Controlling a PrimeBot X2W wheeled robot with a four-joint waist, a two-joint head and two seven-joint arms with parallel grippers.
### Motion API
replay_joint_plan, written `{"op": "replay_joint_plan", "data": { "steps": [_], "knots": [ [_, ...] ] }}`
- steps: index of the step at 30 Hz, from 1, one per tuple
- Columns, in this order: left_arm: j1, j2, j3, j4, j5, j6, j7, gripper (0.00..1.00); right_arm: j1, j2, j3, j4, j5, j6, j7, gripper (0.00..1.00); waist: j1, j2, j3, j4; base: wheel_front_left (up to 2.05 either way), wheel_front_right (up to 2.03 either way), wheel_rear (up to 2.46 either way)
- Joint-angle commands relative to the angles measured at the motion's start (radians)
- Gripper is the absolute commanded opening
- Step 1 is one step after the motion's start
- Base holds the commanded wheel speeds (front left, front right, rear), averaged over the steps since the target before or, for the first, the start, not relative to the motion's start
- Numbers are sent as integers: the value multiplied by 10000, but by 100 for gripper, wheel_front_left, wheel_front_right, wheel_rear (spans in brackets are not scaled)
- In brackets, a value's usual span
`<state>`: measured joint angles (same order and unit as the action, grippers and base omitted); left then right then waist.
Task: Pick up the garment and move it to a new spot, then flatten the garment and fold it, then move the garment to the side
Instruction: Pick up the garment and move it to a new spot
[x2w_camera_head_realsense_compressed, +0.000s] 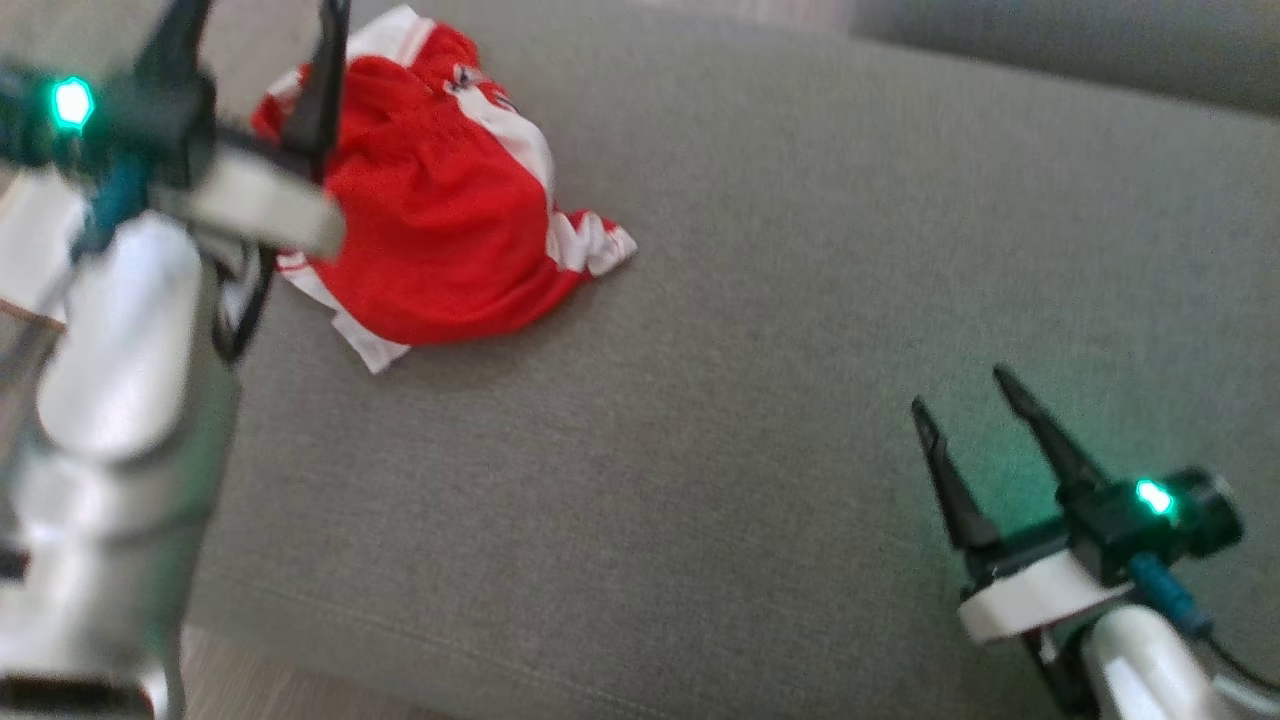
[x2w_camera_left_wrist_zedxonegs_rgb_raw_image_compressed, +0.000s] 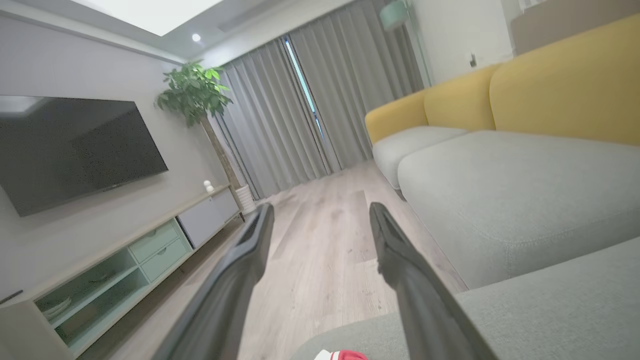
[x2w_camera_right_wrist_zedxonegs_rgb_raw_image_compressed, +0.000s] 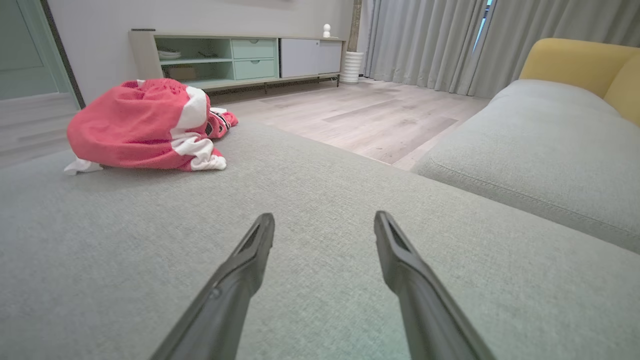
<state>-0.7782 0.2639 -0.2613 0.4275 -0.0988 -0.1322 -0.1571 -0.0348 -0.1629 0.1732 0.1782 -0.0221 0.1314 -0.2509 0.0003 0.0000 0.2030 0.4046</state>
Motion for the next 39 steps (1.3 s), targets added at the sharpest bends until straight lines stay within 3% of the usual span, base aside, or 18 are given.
{"op": "replay_joint_plan", "data": {
  "steps": [1, 6, 10, 12, 17, 22, 23, 25, 31, 39],
  "knots": [
    [-728, 475, 118, 28, -188, 20, 316, 100, -388, -275, 277, -389, -127, -7, -109, 100, -3, 0, 951, -438, 0, 0, 0],
    [-2797, 506, -935, 1878, -1636, 18, 2438, 100, -676, -1067, 223, -710, -264, -7, -109, 100, -3, 0, 1997, -638, 0, 0, 0],
    [-3888, 757, -1778, 3471, -3217, 17, 4448, 100, -650, -1470, 217, -981, -247, -7, -109, 100, -3, 0, 2548, -832, 0, 0, 0],
    [-4129, 816, -2070, 3861, -3758, 17, 4969, 100, -623, -1564, 180, -1142, -260, -7, -109, 100, -3, 0, 2763, -830, 0, 0, 0],
    [-4193, 980, -2850, 4545, -4647, 16, 5542, 100, -633, -1751, 236, -1375, -273, -7, -109, 100, -3, 0, 3021, -918, 0, 0, 0],
    [-4126, 1162, -3344, 5198, -4936, 16, 5278, 100, -785, -1812, 228, -1449, -253, -7, -109, 100, -3, 0, 3158, -988, 0, 0, 0],
    [-4141, 1184, -3433, 5251, -4958, 16, 5089, 91, -807, -1812, 218, -1448, -252, -7, -109, 100, -3, 0, 3171, -985, 0, 0, 0],
    [-4200, 1195, -3591, 5282, -5026, 16, 4630, 0, -821, -1789, 177, -1425, -255, -7, -109, 100, -3, 0, 3167, -948, 0, 0, 0],
    [-4635, 1298, -4250, 5200, -5252, 16, 3762, 0, -747, -1494, 207, -1202, -193, -7, -109, 100, -3, 0, 2619, -819, 0, 0, 0],
    [-5587, 1924, -5544, 4383, -5470, 16, 3297, 0, -892, -518, 507, -810, -51, -7, -109, 100, -3, 0, 930, -1093, 0, 0, 0]
  ]
}}
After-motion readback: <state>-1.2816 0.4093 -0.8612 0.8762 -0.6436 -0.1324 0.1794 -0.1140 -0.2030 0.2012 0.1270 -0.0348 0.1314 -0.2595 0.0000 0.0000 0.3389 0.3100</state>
